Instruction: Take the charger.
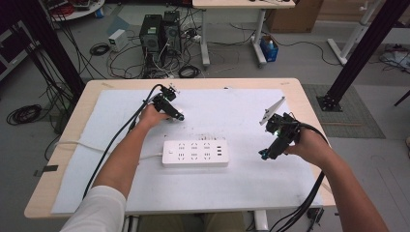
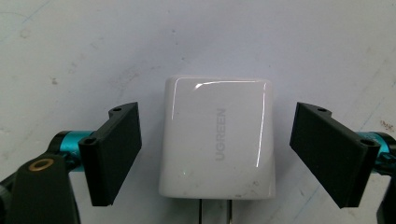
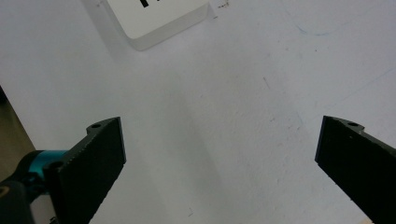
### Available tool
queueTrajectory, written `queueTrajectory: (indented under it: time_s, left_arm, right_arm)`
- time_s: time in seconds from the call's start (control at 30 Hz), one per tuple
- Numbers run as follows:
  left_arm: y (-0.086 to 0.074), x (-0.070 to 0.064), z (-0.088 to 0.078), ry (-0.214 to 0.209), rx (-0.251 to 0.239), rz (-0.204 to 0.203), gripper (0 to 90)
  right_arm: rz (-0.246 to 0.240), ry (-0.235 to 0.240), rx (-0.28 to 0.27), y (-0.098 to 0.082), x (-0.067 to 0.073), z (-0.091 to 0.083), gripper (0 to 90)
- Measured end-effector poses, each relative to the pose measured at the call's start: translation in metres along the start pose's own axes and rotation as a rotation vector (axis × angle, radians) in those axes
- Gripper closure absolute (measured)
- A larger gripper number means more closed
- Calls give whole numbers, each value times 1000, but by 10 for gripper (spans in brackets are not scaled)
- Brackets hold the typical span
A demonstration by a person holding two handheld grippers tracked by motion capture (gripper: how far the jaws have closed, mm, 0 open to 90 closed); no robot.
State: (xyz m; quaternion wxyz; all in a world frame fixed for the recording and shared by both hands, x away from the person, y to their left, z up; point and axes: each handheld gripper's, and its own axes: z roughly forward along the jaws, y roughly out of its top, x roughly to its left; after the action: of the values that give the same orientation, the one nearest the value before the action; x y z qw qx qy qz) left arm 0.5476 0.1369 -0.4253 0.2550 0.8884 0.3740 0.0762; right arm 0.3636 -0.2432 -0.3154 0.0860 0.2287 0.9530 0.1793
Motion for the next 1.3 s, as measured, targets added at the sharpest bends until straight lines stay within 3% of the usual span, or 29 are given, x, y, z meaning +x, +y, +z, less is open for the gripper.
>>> queueTrajectory:
  time_s: [0.2,0.27,0.43,0.73,0.8,0.97,1.07,1.1,1.13,1.17,1.3]
  left_arm:
    - [0,-1,0,6,4,13,217]
    - [-1,0,-2,14,9,37,275]
    - [-1,0,-4,27,16,54,420]
    - [-4,1,-10,10,5,48,425]
    - [-6,0,-15,9,-9,39,426]
    - [-11,-6,-38,2,-24,66,426]
    - [-13,-12,-64,-3,-55,88,426]
    - [-13,-12,-64,-3,-55,88,426]
    - [-14,-16,-77,-3,-67,99,425]
    - [-14,-16,-77,-3,-67,99,426]
    - [-17,-27,-102,-7,-64,147,426]
  right_arm:
    - [-7,-3,4,1,0,1,10]
    - [-10,-2,0,1,-1,2,10]
    - [0,-14,-1,0,-3,2,10]
    - [-7,-32,1,1,-3,6,11]
    - [-12,-36,4,3,-2,7,11]
    - [-11,-42,12,5,4,8,11]
    - [-16,-44,17,7,8,9,10]
    - [-19,-45,15,8,8,9,10]
    - [-19,-45,17,8,9,10,11]
    - [-19,-45,17,8,9,10,11]
    - [-14,-45,12,9,11,11,11]
